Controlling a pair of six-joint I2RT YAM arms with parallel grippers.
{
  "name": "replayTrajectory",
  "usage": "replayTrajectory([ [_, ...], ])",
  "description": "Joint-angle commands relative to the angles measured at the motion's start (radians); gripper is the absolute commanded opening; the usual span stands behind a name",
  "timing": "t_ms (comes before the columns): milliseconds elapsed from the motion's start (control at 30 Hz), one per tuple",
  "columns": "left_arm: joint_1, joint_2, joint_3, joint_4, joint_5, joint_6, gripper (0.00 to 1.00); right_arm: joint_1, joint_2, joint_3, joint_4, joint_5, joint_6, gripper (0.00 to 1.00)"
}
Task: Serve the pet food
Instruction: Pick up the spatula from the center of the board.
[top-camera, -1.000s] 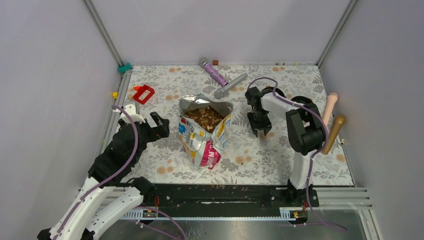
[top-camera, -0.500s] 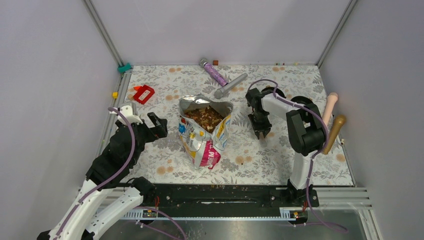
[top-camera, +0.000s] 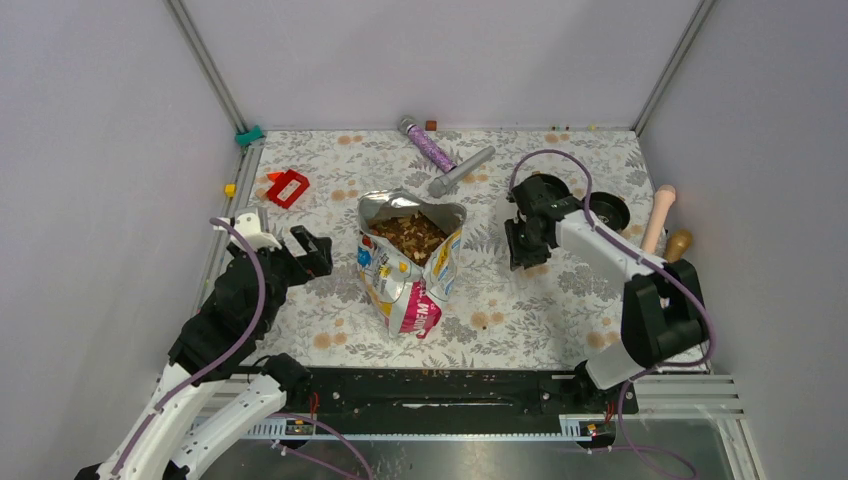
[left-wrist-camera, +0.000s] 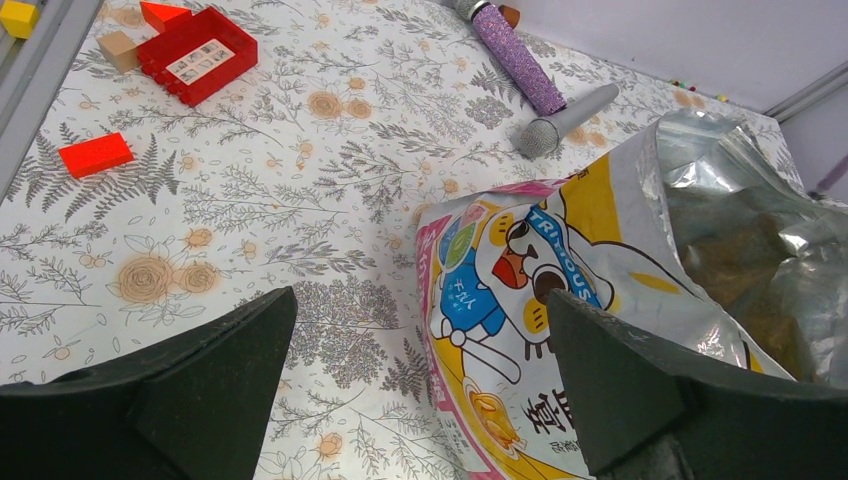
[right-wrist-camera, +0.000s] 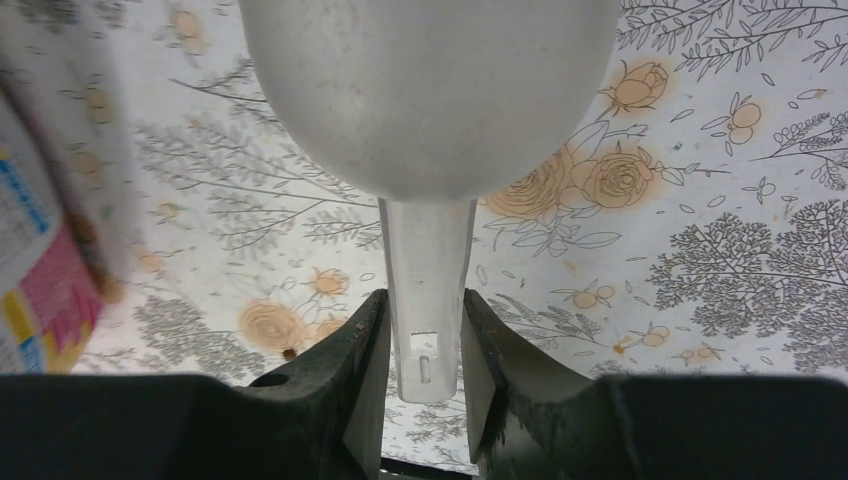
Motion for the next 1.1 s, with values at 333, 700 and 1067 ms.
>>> replayTrajectory([
  [333,0.001,-0.076,0.053,0.125,0.247,0.010,0.99,0.008,-0.559,-0.138,0.227,-0.443,0.066,0.10],
  [700,0.001,0.102,0.061,0.440,0.859,-0.257,0.99,0.008,-0.756,-0.172,0.332,-0.942,0.200,0.10],
  [1067,-0.201,0.317,0.100,0.732,0.872,-0.364,0.99,0.064,-0.805,-0.230,0.352,-0.982,0.283,0.08],
])
